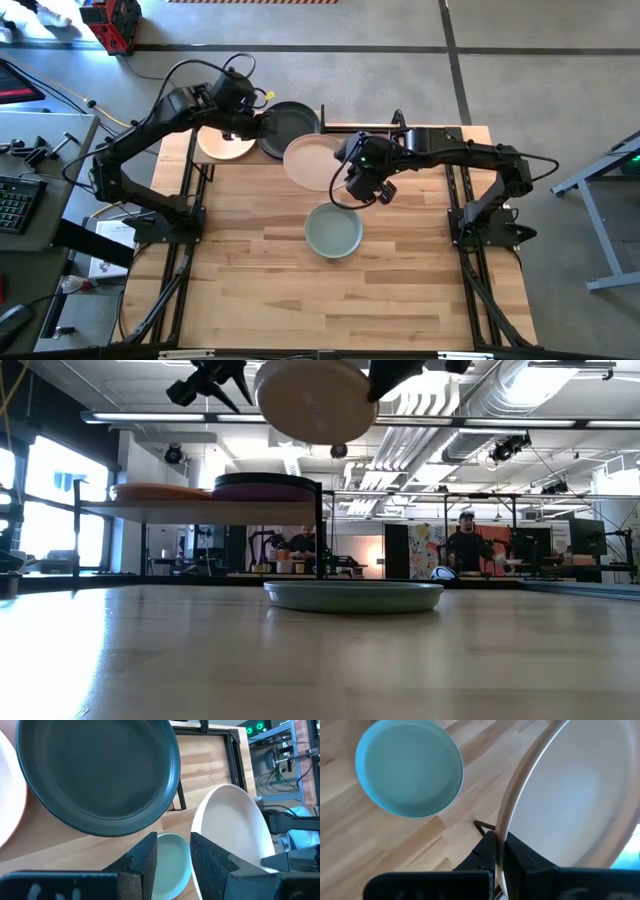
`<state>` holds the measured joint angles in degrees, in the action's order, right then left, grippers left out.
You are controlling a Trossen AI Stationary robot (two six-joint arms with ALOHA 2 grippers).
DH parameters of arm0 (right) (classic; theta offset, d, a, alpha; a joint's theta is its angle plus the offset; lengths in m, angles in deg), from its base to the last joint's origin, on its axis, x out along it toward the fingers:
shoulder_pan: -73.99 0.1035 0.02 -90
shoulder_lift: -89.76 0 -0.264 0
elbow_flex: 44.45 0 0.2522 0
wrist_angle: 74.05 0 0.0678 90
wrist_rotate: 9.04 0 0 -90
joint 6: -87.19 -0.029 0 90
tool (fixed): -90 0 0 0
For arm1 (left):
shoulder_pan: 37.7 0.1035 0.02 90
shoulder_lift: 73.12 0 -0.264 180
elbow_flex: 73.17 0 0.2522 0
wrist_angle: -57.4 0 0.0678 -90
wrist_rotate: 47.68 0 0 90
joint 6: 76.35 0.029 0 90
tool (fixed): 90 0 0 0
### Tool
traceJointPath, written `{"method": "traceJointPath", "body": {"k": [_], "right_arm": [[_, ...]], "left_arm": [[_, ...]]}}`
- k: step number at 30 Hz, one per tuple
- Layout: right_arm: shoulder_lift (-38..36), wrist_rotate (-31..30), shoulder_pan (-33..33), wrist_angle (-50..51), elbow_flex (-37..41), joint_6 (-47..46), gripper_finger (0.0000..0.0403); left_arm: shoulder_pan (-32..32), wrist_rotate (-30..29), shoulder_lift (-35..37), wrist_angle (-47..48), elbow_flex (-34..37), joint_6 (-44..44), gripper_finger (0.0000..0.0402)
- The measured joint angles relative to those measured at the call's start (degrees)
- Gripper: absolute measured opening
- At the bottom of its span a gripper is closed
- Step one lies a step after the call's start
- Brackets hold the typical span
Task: Place and stack plates onto a shelf
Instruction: Stack the gray plate on top of the light orange plate on the shelf
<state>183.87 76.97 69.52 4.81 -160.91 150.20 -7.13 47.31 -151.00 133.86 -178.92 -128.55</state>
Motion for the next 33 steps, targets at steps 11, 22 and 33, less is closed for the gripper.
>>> {"method": "traceJointPath", "body": {"k": [11,22,33], "right_arm": [[3.6,-1.3,0.6,0.9,0.0,1.6,0.0],[3.5,-1.6,0.7,0.6,0.0,1.5,0.0],[3.5,-3.8,0.7,0.6,0.0,0.4,0.0]], "left_arm": [[-3.4,0.0,-3.4,0.7,0.0,-1.1,0.0103],[-4.7,2.5,-7.7,0.6,0.1,0.9,0.0103],[-4.8,3.9,-10.2,1.3,0.1,2.5,0.0103]]}}
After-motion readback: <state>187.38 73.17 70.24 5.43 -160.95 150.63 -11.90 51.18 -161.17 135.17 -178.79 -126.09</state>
